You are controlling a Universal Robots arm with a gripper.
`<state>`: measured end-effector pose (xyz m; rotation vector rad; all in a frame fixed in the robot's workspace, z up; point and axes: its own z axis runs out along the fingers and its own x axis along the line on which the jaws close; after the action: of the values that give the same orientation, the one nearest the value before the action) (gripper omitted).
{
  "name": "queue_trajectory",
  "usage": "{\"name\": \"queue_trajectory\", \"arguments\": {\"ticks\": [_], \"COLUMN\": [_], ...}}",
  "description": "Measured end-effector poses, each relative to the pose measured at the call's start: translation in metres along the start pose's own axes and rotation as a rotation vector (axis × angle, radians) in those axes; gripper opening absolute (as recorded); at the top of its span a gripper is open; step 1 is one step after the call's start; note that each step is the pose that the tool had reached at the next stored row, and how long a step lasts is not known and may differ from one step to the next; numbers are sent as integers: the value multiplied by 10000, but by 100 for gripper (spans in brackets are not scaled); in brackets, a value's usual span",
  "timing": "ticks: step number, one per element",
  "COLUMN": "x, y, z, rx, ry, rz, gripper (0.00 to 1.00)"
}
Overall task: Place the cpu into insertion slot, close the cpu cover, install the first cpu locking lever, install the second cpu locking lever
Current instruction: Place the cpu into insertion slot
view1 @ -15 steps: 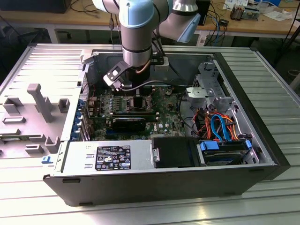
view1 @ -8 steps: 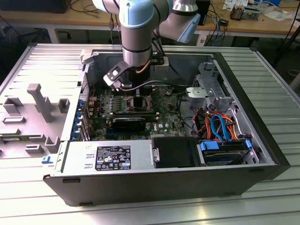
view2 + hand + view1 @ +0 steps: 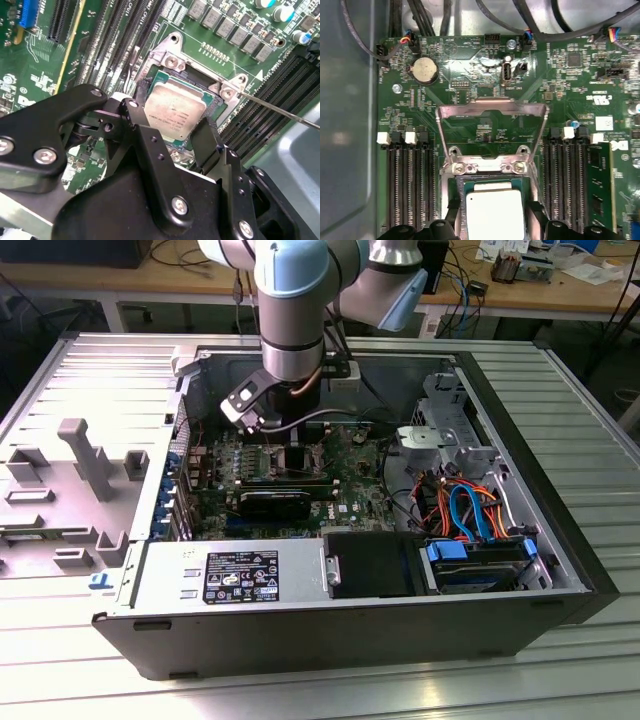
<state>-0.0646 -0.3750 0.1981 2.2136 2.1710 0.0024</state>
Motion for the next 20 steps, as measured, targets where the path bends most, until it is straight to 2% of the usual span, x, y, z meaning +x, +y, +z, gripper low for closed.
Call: {"name": "queue_trajectory", "arguments": {"ticks": [3,6,9,12,20], "x": [15,46,58,60,68], "y": [-1,2,9,23,28], "z": [2,7,16,23,24], "rx": [27,107,176,186,182], "ry": [-2,17,83,119,119], "rz": [1,-1,-3,-13,-87], "gripper": [62,62,62,62,62]}}
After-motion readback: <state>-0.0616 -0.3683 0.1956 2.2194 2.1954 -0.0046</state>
